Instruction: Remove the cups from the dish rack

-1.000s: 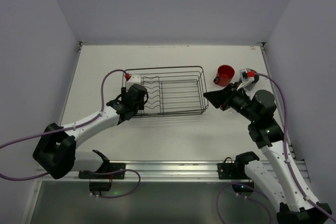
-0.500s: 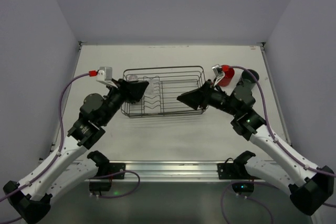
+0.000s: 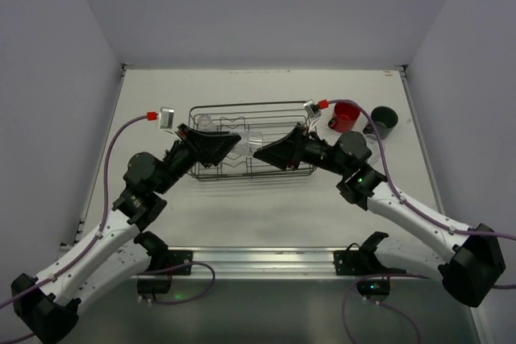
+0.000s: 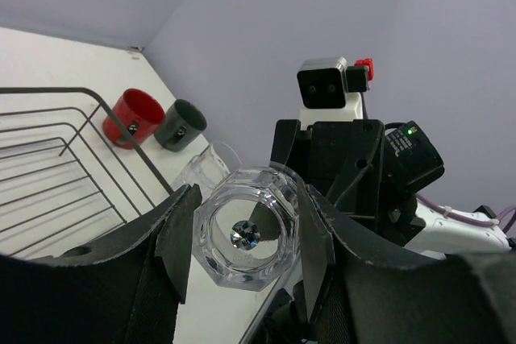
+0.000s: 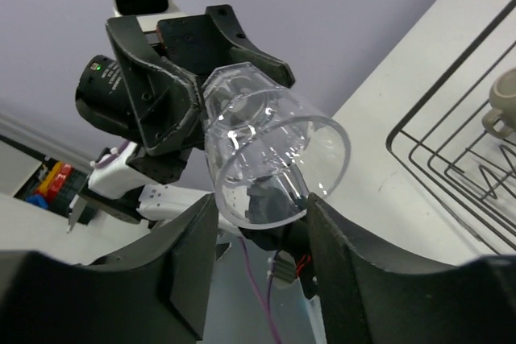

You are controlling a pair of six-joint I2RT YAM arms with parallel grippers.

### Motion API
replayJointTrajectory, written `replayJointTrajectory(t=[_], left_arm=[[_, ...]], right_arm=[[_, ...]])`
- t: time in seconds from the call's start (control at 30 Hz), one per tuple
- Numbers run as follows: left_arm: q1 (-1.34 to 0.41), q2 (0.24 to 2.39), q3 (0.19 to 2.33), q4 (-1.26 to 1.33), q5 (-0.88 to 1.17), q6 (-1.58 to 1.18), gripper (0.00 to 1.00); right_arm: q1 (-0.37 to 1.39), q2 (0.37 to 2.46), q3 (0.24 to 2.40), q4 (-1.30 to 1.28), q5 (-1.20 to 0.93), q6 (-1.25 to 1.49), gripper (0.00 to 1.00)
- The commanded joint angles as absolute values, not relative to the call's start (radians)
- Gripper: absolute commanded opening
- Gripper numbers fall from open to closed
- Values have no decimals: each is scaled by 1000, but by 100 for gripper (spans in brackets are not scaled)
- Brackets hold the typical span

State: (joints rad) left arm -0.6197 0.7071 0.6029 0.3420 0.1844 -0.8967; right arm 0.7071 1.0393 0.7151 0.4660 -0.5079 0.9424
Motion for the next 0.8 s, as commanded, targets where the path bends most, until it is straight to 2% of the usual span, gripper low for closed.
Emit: replayJointTrajectory(t=[0.0, 0.13, 0.2, 0.23, 0.27, 0.3, 0.33, 0.43, 0.53, 0.6, 0.77], left_arm=[[-623, 715, 594, 476, 268, -962, 7], [-621, 724, 566, 486, 261, -965, 9], [-623, 732, 557, 492, 265, -968, 12], [-621, 738, 558, 492, 270, -966, 21], [-623, 741, 560, 488, 276, -963, 32], [-621, 745, 581, 468, 285, -939, 44], [-623, 752, 604, 374, 282, -915, 67], [-621, 768, 751, 60, 187, -741, 94], [-623, 788, 866, -218, 30, -585, 99], [-621, 795, 888, -296, -73, -513, 100], [-621, 808, 861, -434, -250, -463, 100]], right_arm=[[716, 1077, 758, 586, -528, 977, 47], [718, 1101, 770, 646, -535, 1002, 40], [719, 1106, 775, 646, -523, 999, 25], [721, 1106, 775, 643, -519, 1000, 16], [721, 1101, 770, 635, -514, 997, 0], [719, 1092, 766, 593, -503, 974, 0], [719, 1079, 768, 540, -497, 947, 0], [719, 994, 769, 214, -436, 786, 0], [721, 913, 752, -149, -353, 632, 0], [721, 864, 709, -332, -322, 571, 0], [727, 844, 699, -616, -217, 497, 0]])
